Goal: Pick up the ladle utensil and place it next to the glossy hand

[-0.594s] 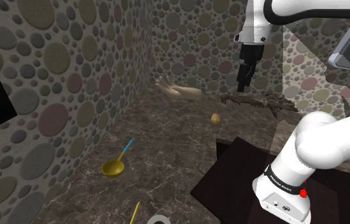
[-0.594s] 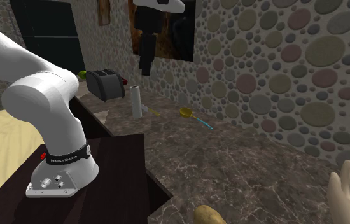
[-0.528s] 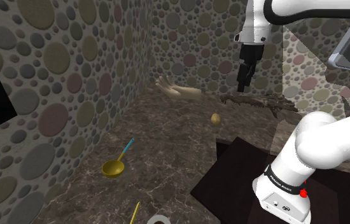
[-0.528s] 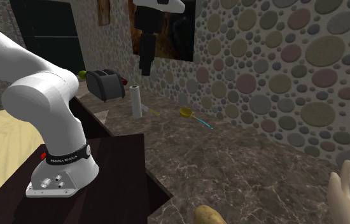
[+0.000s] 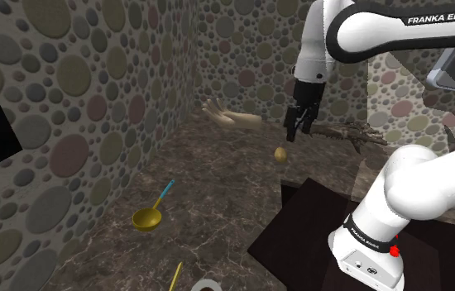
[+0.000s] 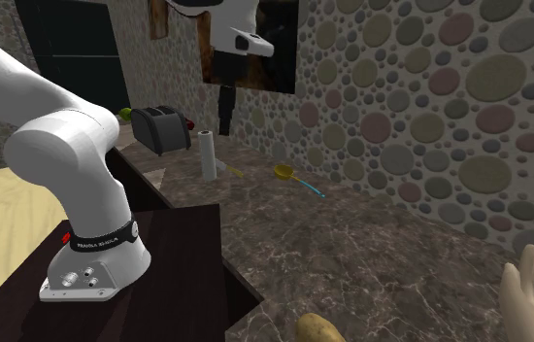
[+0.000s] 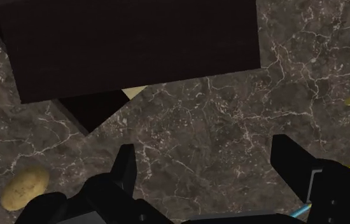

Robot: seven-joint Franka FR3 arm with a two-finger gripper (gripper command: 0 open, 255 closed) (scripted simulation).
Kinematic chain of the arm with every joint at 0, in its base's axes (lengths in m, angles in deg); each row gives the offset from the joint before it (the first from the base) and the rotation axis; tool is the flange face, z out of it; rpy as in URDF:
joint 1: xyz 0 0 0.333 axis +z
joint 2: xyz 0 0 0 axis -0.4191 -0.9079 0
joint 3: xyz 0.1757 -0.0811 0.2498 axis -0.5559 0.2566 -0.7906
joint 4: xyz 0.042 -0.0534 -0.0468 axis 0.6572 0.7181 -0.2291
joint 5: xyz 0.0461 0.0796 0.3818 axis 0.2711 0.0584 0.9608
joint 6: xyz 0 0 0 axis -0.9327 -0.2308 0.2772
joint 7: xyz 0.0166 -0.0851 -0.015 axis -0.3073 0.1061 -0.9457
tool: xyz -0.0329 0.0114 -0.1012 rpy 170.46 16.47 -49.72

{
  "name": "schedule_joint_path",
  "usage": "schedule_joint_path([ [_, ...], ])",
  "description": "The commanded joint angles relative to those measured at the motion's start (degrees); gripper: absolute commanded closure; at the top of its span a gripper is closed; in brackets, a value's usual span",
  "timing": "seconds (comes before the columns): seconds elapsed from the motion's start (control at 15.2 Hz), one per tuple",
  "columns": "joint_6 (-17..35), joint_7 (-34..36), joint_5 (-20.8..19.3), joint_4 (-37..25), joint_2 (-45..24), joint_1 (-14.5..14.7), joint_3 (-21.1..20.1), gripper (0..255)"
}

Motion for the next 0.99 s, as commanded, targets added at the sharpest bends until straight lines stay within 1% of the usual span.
schedule_joint_path([
  [0.0, 3.61, 4.32, 2.57, 1.65, -1.03, 0.48, -2.36, 0],
  [0.26, 11.41, 12.12, 7.18, 3.64, -5.01, 1.38, -7.16, 0],
  [0.53, 19.83, 19.73, 10.97, 3.94, -11.05, 1.98, -11.98, 0],
  [0.73, 26.32, 25.46, 12.87, 3.03, -16.75, 1.97, -15.55, 0],
  [0.92, 32.74, 31.49, 13.49, 1.22, -23.25, 1.56, -18.93, 0],
])
